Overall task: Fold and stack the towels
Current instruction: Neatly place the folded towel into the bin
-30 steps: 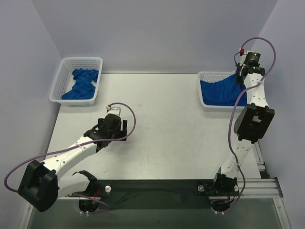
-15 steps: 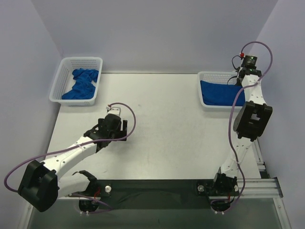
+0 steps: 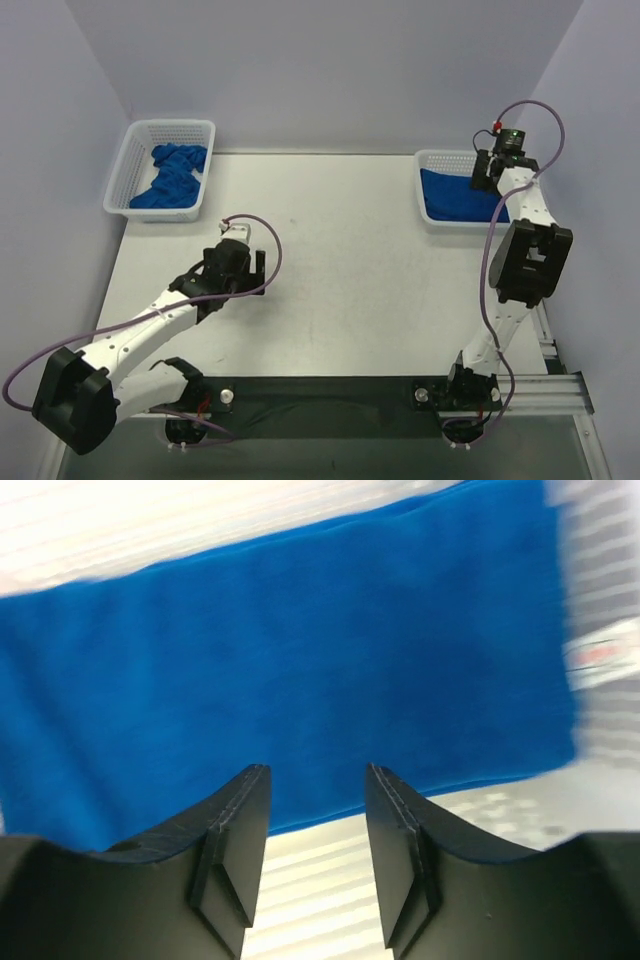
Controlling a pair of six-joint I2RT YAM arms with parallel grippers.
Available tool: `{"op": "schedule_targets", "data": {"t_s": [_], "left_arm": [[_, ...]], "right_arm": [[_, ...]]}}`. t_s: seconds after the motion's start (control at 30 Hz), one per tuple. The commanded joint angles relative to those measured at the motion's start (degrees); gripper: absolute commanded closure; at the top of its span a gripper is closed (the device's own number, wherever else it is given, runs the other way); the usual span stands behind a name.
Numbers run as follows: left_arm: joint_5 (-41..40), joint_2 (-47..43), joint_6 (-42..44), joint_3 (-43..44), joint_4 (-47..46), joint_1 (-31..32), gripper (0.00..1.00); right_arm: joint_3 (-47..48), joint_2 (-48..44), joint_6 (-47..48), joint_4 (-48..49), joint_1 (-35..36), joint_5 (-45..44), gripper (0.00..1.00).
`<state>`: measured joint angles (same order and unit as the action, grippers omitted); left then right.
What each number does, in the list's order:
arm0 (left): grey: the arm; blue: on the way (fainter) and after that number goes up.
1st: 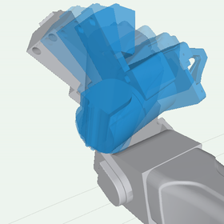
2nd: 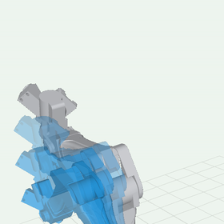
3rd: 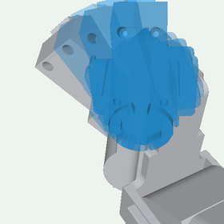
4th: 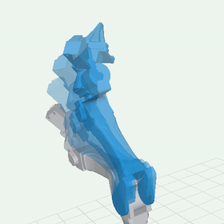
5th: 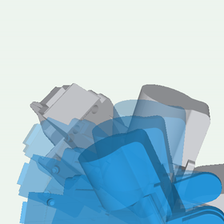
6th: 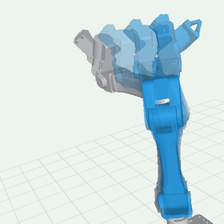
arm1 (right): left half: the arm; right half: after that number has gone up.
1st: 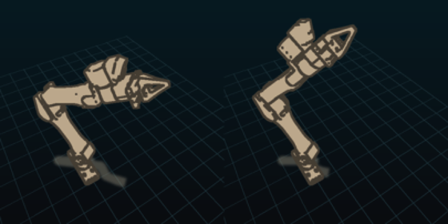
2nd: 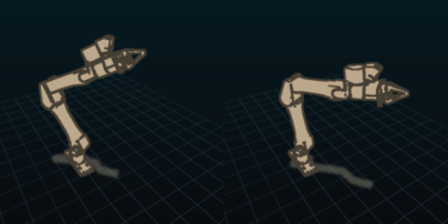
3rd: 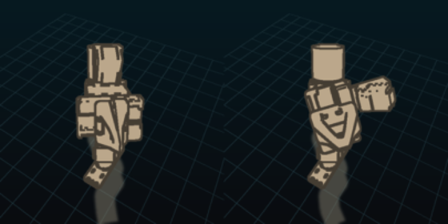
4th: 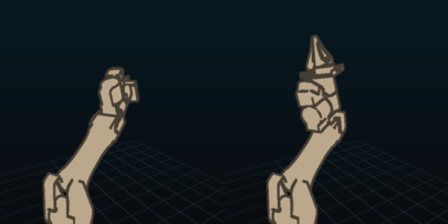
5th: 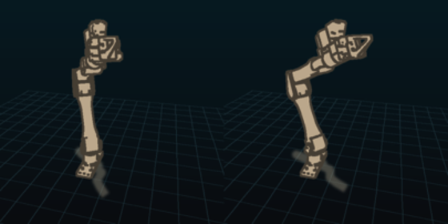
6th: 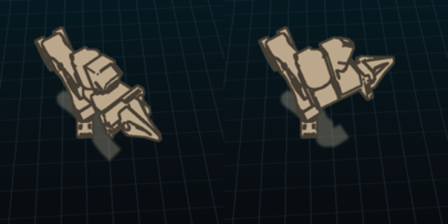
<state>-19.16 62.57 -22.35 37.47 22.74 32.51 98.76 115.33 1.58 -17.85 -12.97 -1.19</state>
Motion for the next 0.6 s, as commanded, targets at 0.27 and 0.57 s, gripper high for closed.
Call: {"op": "schedule_targets", "data": {"t_s": [0.27,0.57], "left_arm": [[0.8,-9.5,-3.4,3.0,4.9,-0.3,0.03],[-1.7,-18.0,-7.0,5.7,11.5,-0.3,0.03]], "right_arm": [[-7.9,-0.7,-9.5,1.3,8.7,11.4,0.67],[-13.9,-13.4,-9.5,-0.9,10.0,11.5,0.64]]}}
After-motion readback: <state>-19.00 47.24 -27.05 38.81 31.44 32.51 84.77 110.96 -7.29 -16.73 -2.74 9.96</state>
